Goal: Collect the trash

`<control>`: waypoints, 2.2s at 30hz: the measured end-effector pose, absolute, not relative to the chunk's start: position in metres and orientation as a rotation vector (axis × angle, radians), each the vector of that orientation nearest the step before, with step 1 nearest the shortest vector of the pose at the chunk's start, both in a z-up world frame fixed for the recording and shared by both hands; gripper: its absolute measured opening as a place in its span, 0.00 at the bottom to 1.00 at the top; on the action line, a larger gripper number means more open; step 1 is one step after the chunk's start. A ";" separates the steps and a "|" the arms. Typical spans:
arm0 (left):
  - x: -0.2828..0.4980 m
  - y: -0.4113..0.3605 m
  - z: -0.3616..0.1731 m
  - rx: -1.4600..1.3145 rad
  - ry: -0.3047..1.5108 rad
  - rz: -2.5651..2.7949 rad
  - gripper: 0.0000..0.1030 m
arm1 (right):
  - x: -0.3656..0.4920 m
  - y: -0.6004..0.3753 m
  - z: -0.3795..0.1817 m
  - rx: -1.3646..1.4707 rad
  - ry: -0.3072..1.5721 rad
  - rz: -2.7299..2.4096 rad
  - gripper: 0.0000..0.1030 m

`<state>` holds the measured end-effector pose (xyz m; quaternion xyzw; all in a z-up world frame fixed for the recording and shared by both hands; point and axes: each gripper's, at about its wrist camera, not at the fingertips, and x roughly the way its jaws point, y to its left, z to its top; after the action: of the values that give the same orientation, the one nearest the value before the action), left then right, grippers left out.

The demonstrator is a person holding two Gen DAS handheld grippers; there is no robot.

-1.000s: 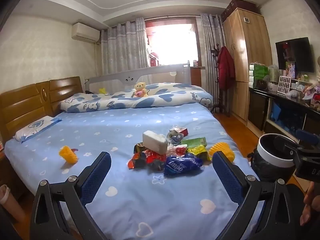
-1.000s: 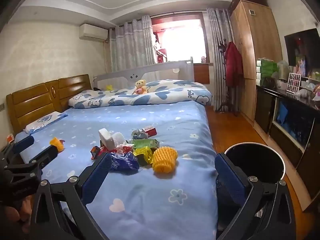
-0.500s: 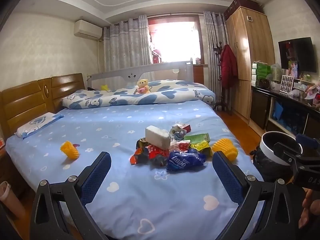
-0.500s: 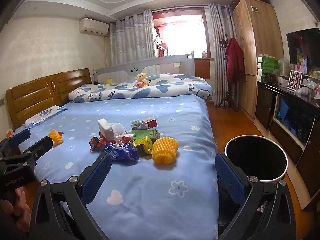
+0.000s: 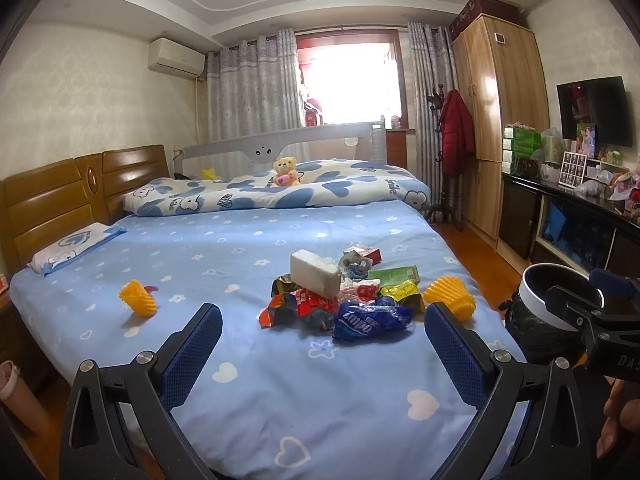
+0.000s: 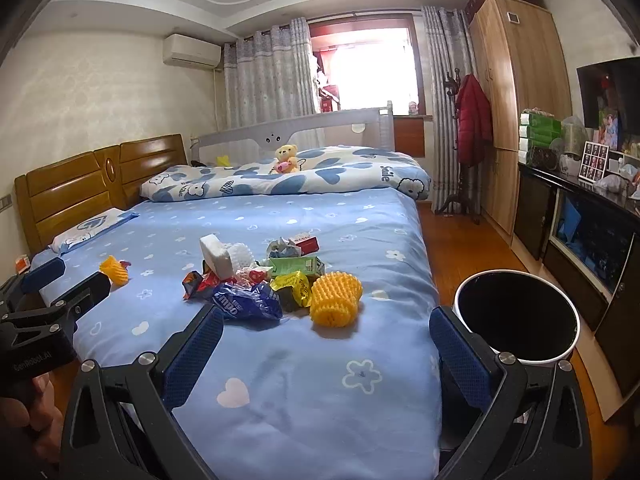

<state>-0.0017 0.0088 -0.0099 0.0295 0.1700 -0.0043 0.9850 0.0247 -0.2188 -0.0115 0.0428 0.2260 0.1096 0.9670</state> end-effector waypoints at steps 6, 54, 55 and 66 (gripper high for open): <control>-0.002 0.009 -0.010 0.058 0.343 -0.013 0.99 | 0.023 -0.218 -0.009 0.090 0.455 0.217 1.00; 0.016 0.009 -0.015 0.045 0.400 -0.069 0.99 | 0.031 -0.222 -0.017 0.110 0.503 0.213 1.00; 0.018 0.009 -0.015 0.045 0.406 -0.071 0.99 | 0.033 -0.222 -0.018 0.110 0.509 0.211 1.00; 0.067 0.013 -0.022 0.060 0.530 -0.159 0.98 | 0.063 -0.227 -0.024 0.117 0.584 0.197 1.00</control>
<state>0.0670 0.0133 -0.0220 0.0296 0.2616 -0.0786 0.9615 0.0634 -0.2270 -0.0244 0.0577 0.2872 0.0967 0.9512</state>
